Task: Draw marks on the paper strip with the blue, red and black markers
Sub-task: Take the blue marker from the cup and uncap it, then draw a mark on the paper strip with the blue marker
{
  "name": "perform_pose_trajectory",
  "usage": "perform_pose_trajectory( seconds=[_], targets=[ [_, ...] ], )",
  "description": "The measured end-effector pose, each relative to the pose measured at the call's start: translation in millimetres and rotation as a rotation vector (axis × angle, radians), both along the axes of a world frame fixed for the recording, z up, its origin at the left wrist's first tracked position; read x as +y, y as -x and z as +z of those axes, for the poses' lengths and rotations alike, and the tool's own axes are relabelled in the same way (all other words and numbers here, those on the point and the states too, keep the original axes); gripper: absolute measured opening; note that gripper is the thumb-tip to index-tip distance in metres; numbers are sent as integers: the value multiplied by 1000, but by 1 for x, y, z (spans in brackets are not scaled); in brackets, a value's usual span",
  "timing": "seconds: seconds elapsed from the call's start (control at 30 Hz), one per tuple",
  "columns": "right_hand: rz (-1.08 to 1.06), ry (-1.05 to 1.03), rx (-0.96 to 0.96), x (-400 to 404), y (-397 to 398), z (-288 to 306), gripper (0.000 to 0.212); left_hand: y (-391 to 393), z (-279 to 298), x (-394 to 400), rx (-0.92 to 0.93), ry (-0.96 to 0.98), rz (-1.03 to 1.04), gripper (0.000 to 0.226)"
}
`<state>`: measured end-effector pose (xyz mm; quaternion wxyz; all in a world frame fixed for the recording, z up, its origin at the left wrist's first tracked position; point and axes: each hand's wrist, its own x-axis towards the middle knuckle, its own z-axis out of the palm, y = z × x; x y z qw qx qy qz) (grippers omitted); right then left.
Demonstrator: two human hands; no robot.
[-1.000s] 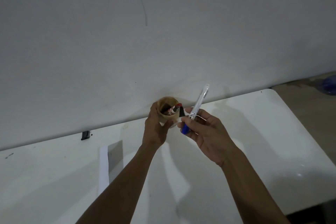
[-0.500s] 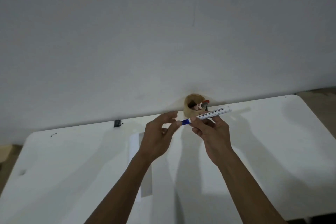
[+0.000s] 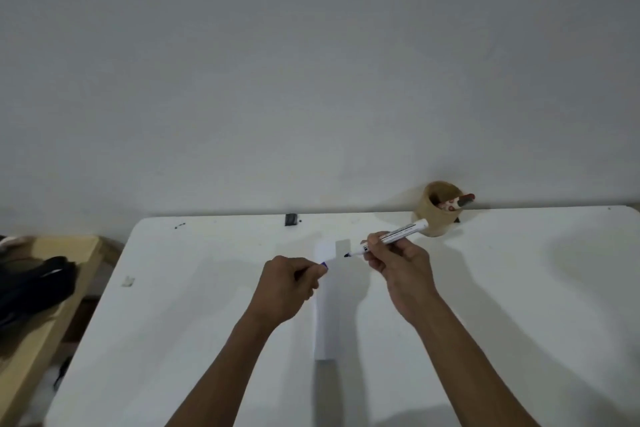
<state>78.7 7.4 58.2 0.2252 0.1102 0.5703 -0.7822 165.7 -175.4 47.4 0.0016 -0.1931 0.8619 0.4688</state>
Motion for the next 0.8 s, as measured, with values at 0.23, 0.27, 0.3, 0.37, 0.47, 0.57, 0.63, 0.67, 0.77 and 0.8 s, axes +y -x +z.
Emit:
perform_pose_trajectory(
  seconds=[0.23,0.27,0.3,0.37,0.47,0.57,0.63,0.67,0.77,0.8],
  targets=[
    [-6,-31,15,-24,-2,-4,2,-5,-34,-51,-97,179,166,10],
    [-11,-33,12,-27,-3,-5,2,-2,-38,-56,-117,200,179,10],
    [-17,-33,11,-30,-4,-7,2,1,-43,-60,-128,226,181,8],
    [-33,-32,11,-33,-5,-9,1,7,-52,-67,-138,283,170,5],
    [-60,-48,19,-35,-5,-13,5,16,-64,-72,-178,321,167,7],
    [-71,-68,22,-35,-3,-17,8,25,-73,-73,-217,306,155,8],
    [-73,-83,20,-35,-2,-21,11,29,-78,-72,-224,285,148,8],
    [-74,-91,17,-36,-1,-23,12,31,-80,-72,-230,278,146,8],
    [-79,-111,11,-36,0,-28,11,33,-86,-72,-262,248,149,8],
    [-81,-116,11,-36,1,-29,11,32,-87,-72,-271,235,150,11]
  ],
)
